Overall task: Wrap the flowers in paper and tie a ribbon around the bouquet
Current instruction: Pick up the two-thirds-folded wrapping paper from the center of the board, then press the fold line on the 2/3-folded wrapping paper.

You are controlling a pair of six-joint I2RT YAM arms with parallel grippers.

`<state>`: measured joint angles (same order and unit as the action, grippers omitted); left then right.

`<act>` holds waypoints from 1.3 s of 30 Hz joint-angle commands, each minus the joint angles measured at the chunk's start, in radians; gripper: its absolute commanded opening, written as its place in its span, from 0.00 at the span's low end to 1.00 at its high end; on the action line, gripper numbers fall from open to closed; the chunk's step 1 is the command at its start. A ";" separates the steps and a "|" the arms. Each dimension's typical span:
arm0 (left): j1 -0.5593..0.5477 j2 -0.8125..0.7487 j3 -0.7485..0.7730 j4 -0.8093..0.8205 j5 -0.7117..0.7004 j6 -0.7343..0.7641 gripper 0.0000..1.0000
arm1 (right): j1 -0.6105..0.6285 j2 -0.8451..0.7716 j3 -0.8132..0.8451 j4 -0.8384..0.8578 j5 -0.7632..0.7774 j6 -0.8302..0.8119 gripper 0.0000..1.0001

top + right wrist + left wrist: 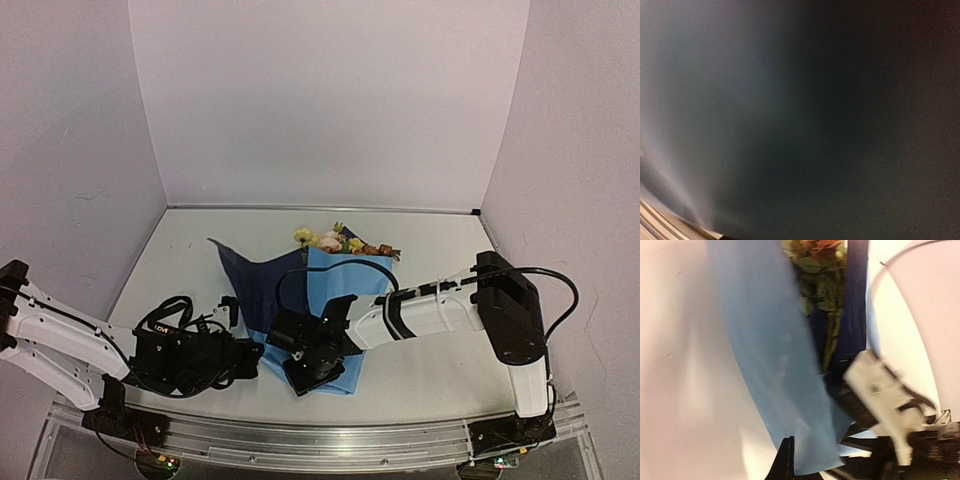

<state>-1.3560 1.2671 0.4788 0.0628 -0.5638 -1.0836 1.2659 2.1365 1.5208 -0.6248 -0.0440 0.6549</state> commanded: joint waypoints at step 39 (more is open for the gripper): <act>-0.035 -0.018 -0.003 0.021 -0.018 0.043 0.00 | -0.160 -0.278 -0.285 0.362 -0.480 -0.009 0.36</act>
<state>-1.3869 1.2587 0.4860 0.0788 -0.5615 -1.0071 1.1234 1.8679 1.2357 -0.3758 -0.4336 0.5982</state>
